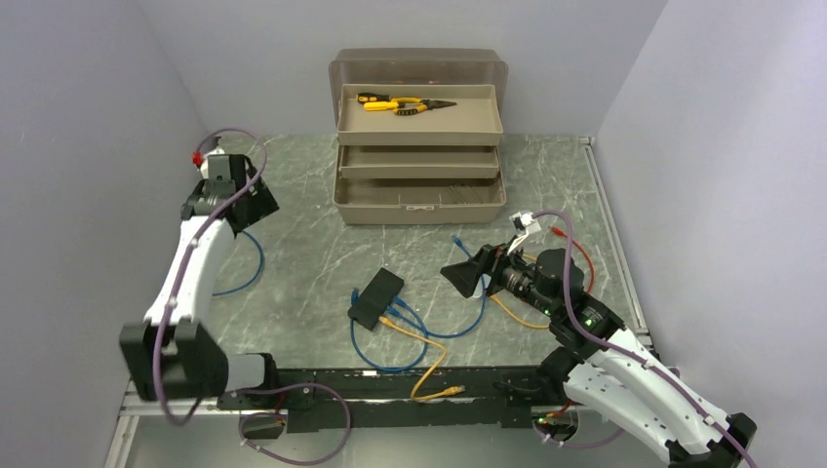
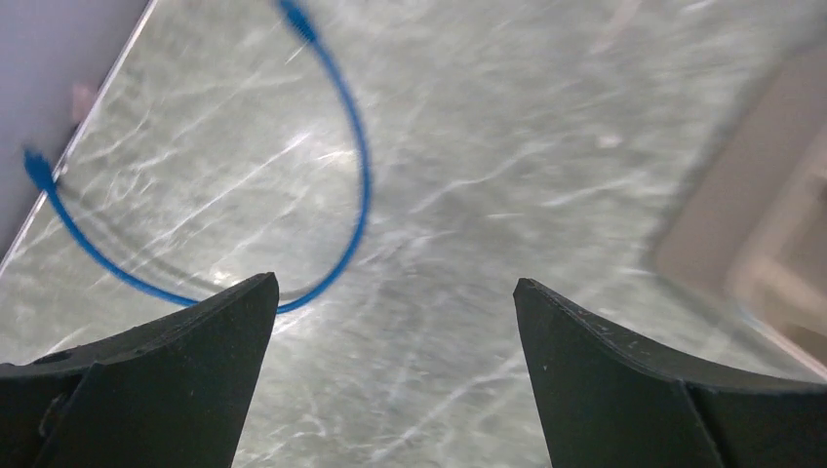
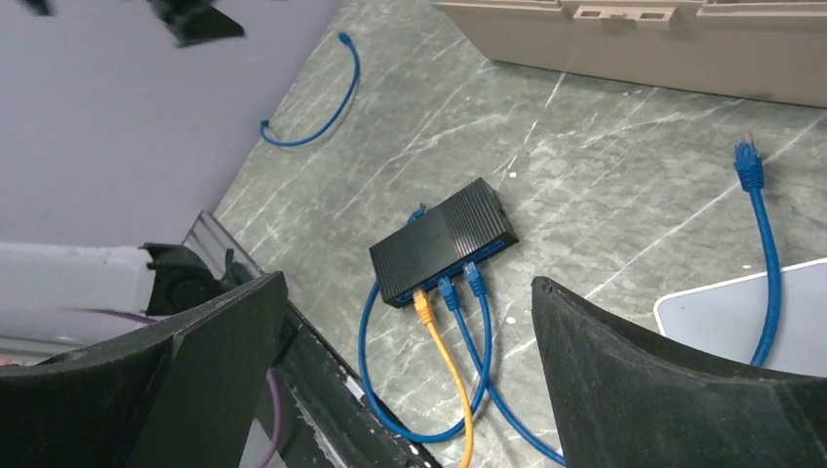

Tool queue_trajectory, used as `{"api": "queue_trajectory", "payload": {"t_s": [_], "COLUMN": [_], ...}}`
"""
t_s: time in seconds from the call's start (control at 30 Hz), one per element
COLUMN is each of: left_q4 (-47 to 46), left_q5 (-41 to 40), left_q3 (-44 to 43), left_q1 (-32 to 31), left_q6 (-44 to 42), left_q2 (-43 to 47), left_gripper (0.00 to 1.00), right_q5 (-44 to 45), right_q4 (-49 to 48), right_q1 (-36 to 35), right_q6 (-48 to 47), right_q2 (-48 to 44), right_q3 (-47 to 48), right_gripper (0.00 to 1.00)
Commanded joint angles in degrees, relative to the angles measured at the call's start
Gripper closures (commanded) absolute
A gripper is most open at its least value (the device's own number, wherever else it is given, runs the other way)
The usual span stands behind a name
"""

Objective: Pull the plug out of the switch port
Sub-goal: Place the connector at the center of the board.

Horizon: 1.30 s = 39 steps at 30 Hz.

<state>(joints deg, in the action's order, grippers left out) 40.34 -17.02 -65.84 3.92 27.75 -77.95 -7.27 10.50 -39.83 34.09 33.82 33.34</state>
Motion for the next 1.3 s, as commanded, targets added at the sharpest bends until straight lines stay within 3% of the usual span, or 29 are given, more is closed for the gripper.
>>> {"api": "queue_trajectory", "payload": {"t_s": [0.0,0.23,0.43,0.57,0.7,0.9,1.03,1.27], "left_q4": [-0.2,-17.3,-35.6,-44.2,-47.1,-46.1,-45.3,-45.8], "left_q5": [4.2,11.8,17.8,19.3,18.9,17.2,14.9,16.5], "left_q3": [-1.8,17.2,38.0,45.7,47.7,48.6,49.5,49.6], "left_q1": [-7.0,-27.3,-30.4,-31.0,-33.5,-38.5,-40.2,-41.9], "left_q6": [3.8,12.0,21.1,25.2,25.8,25.3,24.9,23.7], "left_q2": [13.9,29.6,36.1,35.2,34.1,34.8,35.2,31.1], "left_gripper": [0.01,0.03,0.04,0.07,0.08,0.1,0.1,0.12], "right_q5": [2.8,3.6,3.8,2.3,-0.1,-2.5,-3.0,-2.7], "right_q4": [-0.5,-3.6,-6.6,-12.5,-18.5,-28.4,-31.4,-34.1], "right_q1": [0.1,0.1,0.1,0.1,0.1,0.2,0.2,0.2], "right_q6": [-0.7,-0.1,-0.5,0.3,1.7,3.5,3.9,4.3], "right_q2": [0.6,6.1,12.5,17.4,22.8,31.6,36.9,42.5], "right_q3": [1.7,1.0,-1.4,-3.6,-5.5,-8.5,-8.7,-9.3], "right_gripper": [0.0,0.0,0.02,0.06,0.11,0.28,0.37,0.46]}}
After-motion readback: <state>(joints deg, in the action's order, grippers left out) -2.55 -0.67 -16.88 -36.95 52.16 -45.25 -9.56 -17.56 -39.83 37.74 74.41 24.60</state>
